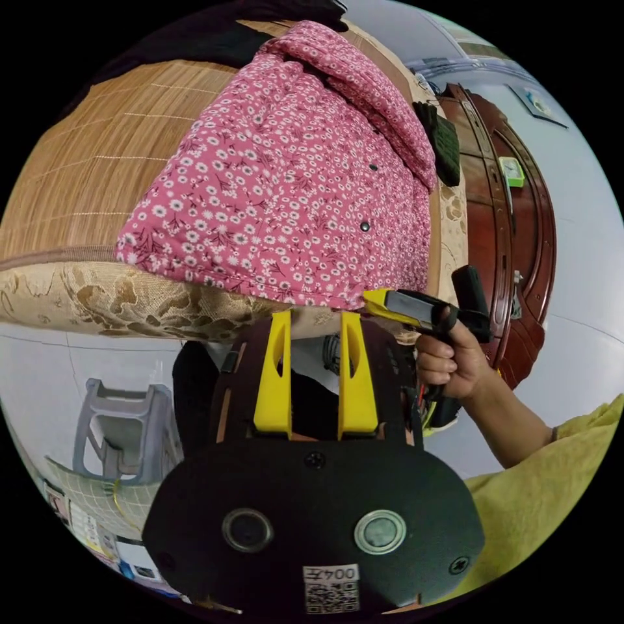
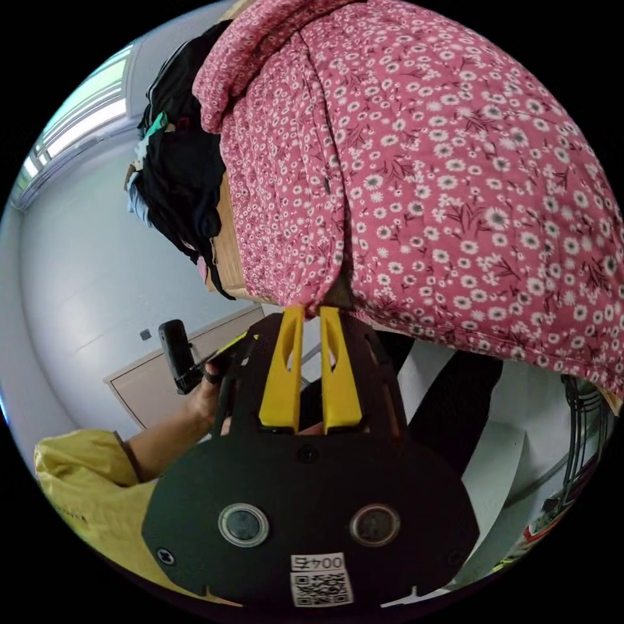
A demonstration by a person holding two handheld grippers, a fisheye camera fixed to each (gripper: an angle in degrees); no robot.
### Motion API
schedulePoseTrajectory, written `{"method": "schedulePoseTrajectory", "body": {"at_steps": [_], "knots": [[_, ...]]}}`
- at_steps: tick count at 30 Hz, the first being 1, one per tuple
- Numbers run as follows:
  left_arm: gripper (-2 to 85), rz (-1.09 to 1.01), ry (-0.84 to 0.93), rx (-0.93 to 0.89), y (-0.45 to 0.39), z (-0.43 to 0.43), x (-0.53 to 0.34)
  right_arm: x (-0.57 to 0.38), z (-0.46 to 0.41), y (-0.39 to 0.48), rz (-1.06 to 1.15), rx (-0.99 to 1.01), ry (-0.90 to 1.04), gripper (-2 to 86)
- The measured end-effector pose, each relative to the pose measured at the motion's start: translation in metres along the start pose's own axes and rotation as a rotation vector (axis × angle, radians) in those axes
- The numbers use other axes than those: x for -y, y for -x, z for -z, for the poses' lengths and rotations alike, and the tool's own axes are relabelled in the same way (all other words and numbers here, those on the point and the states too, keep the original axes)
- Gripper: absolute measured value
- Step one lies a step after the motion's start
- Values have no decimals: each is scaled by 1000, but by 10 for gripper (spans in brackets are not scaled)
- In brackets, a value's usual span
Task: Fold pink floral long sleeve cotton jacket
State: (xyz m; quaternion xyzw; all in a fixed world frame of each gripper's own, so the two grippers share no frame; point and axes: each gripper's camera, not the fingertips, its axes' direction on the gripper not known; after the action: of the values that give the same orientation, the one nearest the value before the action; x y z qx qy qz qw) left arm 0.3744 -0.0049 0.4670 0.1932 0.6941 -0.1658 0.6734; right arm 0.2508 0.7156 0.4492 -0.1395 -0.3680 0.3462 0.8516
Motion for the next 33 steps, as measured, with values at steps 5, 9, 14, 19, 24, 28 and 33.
{"method": "schedulePoseTrajectory", "body": {"at_steps": [5, 9, 14, 19, 24, 28, 33], "knots": [[121, 58, -121, 119, -17, 18, -21, 31, 21, 48, 148, -34, 62, 12], [132, 12, -203, 296, -35, 34, -38, 58, 30, 75, 219, -68, 111, 5], [137, 15, -214, 437, -37, 40, -40, 69, 41, 87, 240, -47, 122, 4], [136, -1, -250, 490, -51, 47, -33, 69, 53, 85, 226, -8, 99, 4], [78, -35, -269, 545, -74, 53, -18, 62, 52, 88, 240, -36, 110, 2], [30, -79, -245, 628, -86, 73, -8, 44, 40, 83, 255, -126, 133, 1], [13, -262, -178, 727, -97, 80, -5, 28, -8, 55, 205, -231, 194, 0]]}}
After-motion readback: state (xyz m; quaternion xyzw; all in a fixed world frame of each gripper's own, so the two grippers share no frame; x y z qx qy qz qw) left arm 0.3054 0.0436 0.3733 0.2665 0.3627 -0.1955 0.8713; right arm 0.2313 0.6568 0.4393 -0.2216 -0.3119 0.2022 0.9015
